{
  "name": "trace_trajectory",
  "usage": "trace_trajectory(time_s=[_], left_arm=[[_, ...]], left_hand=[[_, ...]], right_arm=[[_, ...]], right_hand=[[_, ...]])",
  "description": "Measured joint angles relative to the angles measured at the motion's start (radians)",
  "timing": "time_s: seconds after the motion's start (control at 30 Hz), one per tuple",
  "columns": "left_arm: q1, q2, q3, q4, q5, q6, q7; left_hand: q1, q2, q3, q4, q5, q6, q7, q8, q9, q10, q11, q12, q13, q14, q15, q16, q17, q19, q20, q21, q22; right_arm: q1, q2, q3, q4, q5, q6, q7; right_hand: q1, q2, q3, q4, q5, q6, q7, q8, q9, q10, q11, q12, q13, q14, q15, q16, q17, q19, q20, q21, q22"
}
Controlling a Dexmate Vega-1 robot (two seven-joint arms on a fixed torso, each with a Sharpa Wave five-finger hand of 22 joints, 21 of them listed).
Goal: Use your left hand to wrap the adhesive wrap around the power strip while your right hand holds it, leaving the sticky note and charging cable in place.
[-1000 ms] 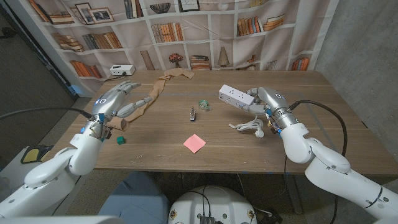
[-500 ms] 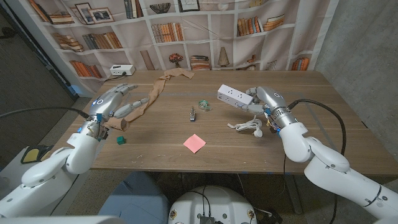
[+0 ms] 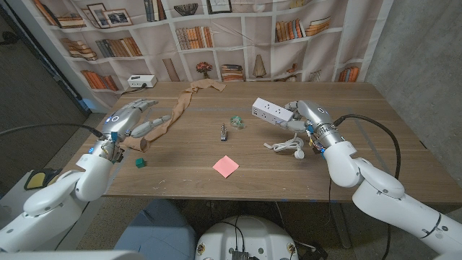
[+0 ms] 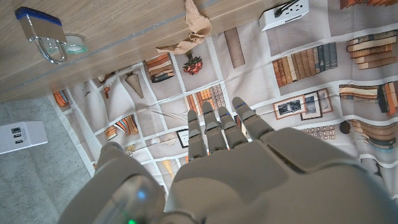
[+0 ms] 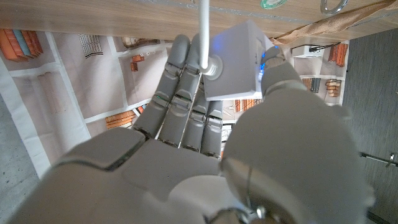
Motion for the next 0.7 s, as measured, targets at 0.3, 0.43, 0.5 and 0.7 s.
trace_trajectory(time_s=[0.3, 0.43, 0.5, 0.7], left_arm=[[-0.007, -0.005, 0.016, -0.006, -0.006, 0.039, -0.015], [-0.012, -0.012, 0.027, -0.012, -0.009, 0.064, -0.019], [-0.018, -0.019, 0.039, -0.016, -0.011, 0.09, -0.02], [-0.024, -0.021, 0.061, -0.026, -0.005, 0.144, -0.021]], left_hand=[[-0.004, 0.004, 0.0, 0.0, 0.003, -0.017, 0.001, -0.009, 0.003, -0.007, 0.007, -0.004, 0.0, 0.007, 0.007, 0.0, 0.0, -0.007, 0.021, 0.0, 0.0], [-0.004, 0.004, 0.0, 0.0, 0.003, -0.033, 0.0, -0.016, 0.003, -0.015, 0.015, -0.01, 0.0, 0.0, 0.022, -0.004, 0.0, -0.011, 0.04, 0.0, 0.0], [-0.004, 0.004, 0.0, 0.0, 0.003, -0.038, 0.005, -0.016, 0.003, -0.018, 0.018, -0.012, 0.0, 0.001, 0.023, -0.007, 0.0, -0.011, 0.05, 0.0, 0.0], [-0.001, 0.018, 0.0, 0.0, 0.003, -0.056, 0.001, -0.02, 0.003, -0.024, 0.023, -0.019, 0.0, -0.004, 0.029, -0.007, 0.0, -0.011, 0.061, 0.0, 0.004]], right_arm=[[0.003, 0.0, -0.001, 0.004, 0.003, 0.002, 0.0], [0.003, 0.0, -0.001, 0.004, 0.003, 0.002, 0.0], [0.003, -0.001, -0.002, 0.004, 0.004, 0.003, 0.0], [0.002, -0.002, -0.002, 0.004, 0.004, 0.002, 0.0]], right_hand=[[0.0, 0.0, 0.0, 0.0, -0.003, 0.0, 0.0, -0.002, 0.001, 0.0, 0.0, 0.0, 0.0, 0.0, -0.001, -0.001, 0.005, 0.0, 0.0, 0.009, -0.005], [0.0, 0.0, 0.0, 0.0, -0.004, 0.0, 0.0, -0.003, 0.001, 0.0, 0.0, 0.0, 0.0, 0.0, -0.001, -0.001, 0.005, -0.002, -0.002, 0.009, -0.005], [0.0, 0.0, 0.0, 0.0, -0.004, 0.0, 0.0, -0.004, 0.001, 0.0, 0.0, 0.0, 0.0, 0.001, -0.001, -0.001, 0.005, -0.003, -0.001, 0.009, -0.005], [0.0, 0.0, 0.0, 0.0, 0.001, 0.0, 0.0, -0.005, 0.001, 0.0, 0.0, 0.0, 0.0, 0.001, 0.0, -0.008, 0.009, -0.007, 0.004, 0.017, -0.01]])
